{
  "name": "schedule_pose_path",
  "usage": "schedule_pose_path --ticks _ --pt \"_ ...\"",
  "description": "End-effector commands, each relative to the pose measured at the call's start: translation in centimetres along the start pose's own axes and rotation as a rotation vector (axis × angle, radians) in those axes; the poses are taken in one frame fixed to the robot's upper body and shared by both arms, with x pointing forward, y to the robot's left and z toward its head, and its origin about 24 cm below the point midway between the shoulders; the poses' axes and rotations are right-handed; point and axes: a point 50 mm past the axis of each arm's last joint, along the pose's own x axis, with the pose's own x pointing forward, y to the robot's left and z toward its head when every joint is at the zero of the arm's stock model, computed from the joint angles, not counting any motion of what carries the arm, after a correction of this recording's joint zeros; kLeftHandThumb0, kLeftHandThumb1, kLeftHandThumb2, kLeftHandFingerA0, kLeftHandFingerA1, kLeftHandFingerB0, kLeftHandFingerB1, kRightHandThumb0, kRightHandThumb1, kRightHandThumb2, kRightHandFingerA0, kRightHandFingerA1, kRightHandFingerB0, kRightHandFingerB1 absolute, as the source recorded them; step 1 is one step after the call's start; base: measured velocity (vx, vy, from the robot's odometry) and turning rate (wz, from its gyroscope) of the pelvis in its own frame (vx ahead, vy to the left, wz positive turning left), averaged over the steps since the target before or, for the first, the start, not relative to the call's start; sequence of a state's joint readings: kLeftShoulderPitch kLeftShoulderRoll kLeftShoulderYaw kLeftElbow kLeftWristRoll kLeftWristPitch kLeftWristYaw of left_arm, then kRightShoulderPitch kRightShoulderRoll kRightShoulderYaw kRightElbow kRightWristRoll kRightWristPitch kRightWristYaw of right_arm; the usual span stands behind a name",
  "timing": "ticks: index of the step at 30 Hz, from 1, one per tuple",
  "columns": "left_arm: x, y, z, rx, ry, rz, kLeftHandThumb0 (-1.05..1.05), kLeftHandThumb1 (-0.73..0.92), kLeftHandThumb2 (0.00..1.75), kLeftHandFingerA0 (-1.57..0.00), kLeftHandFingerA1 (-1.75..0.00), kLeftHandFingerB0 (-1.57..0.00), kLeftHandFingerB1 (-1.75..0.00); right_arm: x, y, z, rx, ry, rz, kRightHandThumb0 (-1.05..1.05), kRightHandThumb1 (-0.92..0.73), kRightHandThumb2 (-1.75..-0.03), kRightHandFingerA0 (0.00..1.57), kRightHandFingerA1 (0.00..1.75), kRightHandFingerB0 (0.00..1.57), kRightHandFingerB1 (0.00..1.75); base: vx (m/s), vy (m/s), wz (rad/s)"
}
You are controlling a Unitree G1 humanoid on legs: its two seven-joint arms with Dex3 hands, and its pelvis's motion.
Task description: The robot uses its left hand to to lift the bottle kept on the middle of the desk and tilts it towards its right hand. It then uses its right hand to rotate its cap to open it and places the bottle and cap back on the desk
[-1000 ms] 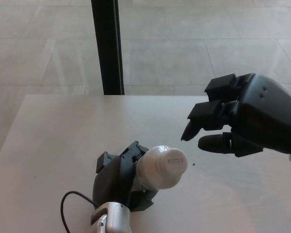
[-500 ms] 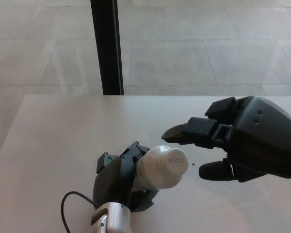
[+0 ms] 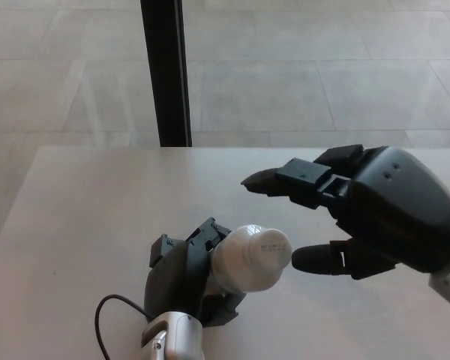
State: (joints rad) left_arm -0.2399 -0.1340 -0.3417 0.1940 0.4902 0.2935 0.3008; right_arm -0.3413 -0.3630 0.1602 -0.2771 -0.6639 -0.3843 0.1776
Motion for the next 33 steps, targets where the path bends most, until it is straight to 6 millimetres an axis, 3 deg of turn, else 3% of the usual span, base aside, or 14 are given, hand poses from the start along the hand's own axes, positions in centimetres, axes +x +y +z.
schedule_pose_path --ticks 1,3,4,5,10,11,15,16,21,23,24,28,31,33 --pt "-0.8 -0.5 -3.3 0.034 0.127 -0.051 0.03 0.77 0.96 -0.7 -1.75 -0.66 -1.45 -2.1 0.6 -3.4 0.181 0.426 -0.071 -0.76 -0.52 -0.89 0.89 1.35 0.39 0.51 0.0 0.0 0.0" --pt "-0.8 -0.5 -3.2 0.035 0.13 -0.054 0.02 0.81 0.88 -0.7 -1.75 -0.64 -1.42 -2.1 0.9 -3.1 0.181 0.426 -0.069 -0.76 -0.52 -0.9 0.86 1.32 0.37 0.53 0.0 0.0 0.0" --pt "-0.8 -0.5 -3.1 0.041 0.129 -0.058 0.02 0.8 0.9 -0.7 -1.75 -0.64 -1.44 -2.1 1.1 -3.0 0.183 0.427 -0.064 -0.66 -0.59 -0.58 0.73 1.52 0.41 0.44 0.0 0.0 0.0" --pt "-0.8 -0.5 -3.2 0.036 0.137 -0.058 0.03 0.78 0.94 -0.69 -1.75 -0.64 -1.45 -2.0 1.3 -2.9 0.185 0.426 -0.062 -0.76 -0.51 -0.9 0.88 1.33 0.36 0.55 0.0 0.0 0.0" --pt "-0.7 -0.6 -3.1 0.043 0.14 -0.055 0.04 0.78 0.96 -0.69 -1.75 -0.65 -1.43 -1.9 1.7 -2.4 0.197 0.429 -0.051 -0.78 -0.5 -0.9 0.9 1.36 0.37 0.59 0.0 0.0 0.0" --pt "-0.7 -0.6 -3.1 0.038 0.145 -0.055 0.03 0.76 0.99 -0.69 -1.75 -0.65 -1.44 -1.9 1.9 -2.2 0.208 0.425 -0.045 -0.68 -0.55 -0.63 0.75 1.57 0.38 0.52 0.0 0.0 0.0" --pt "-0.6 -0.4 -3.2 0.047 0.128 -0.055 0.03 0.82 0.9 -0.68 -1.75 -0.64 -1.42 -1.9 2.5 -1.3 0.212 0.409 -0.008 -0.82 -0.51 -0.9 0.91 1.38 0.34 0.57 0.0 0.0 0.0" --pt "-0.7 -0.4 -3.2 0.052 0.122 -0.056 0.03 0.83 0.86 -0.66 -1.75 -0.64 -1.37 -1.9 2.7 -1.1 0.215 0.409 0.003 -0.72 -0.56 -0.63 0.71 1.6 0.38 0.52 0.0 0.0 0.0" --pt "-0.5 -0.4 -3.0 0.04 0.136 -0.053 0.02 0.83 0.87 -0.64 -1.75 -0.67 -1.27 -1.9 2.9 -0.5 0.221 0.387 0.021 -0.73 -0.56 -0.64 0.71 1.59 0.39 0.5 0.0 0.0 0.0" --pt "-0.4 -0.4 -2.9 0.043 0.145 -0.053 0.0 0.85 0.81 -0.66 -1.7 -0.67 -1.22 -2.0 3.2 -0.2 0.223 0.377 0.042 -0.87 -0.51 -0.92 0.91 1.4 0.3 0.54 0.0 0.0 0.0" --pt "-0.4 -0.4 -2.9 0.047 0.145 -0.053 -0.01 0.79 0.86 -0.61 -1.27 -0.54 -0.74 -2.1 3.3 -0.1 0.222 0.375 0.051 -0.9 -0.52 -0.92 0.9 1.41 0.32 0.54 0.0 0.0 0.0" --pt "-0.4 -0.3 -2.8 0.051 0.137 -0.054 -0.02 0.81 0.84 -0.64 -1.48 -0.63 -1.01 -2.3 3.4 0.1 0.212 0.372 0.089 -0.9 -0.52 -0.93 0.83 1.37 0.28 0.52 0.0 0.0 0.0" --pt "-0.4 -0.3 -2.7 0.052 0.132 -0.052 -0.02 0.83 0.77 -0.68 -0.93 -0.52 -0.67 -2.4 3.5 0.1 0.219 0.377 0.103 -0.89 -0.5 -0.9 0.77 1.34 0.28 0.51 0.0 0.0 0.0" --pt "-0.4 -0.3 -2.7 0.048 0.131 -0.047 -0.02 0.85 0.7 -0.69 -1.2 -0.57 -0.71 -2.4 3.6 -0.1 0.221 0.382 0.112 -0.89 -0.49 -0.9 0.76 1.34 0.28 0.51 0.0 0.0 0.0"
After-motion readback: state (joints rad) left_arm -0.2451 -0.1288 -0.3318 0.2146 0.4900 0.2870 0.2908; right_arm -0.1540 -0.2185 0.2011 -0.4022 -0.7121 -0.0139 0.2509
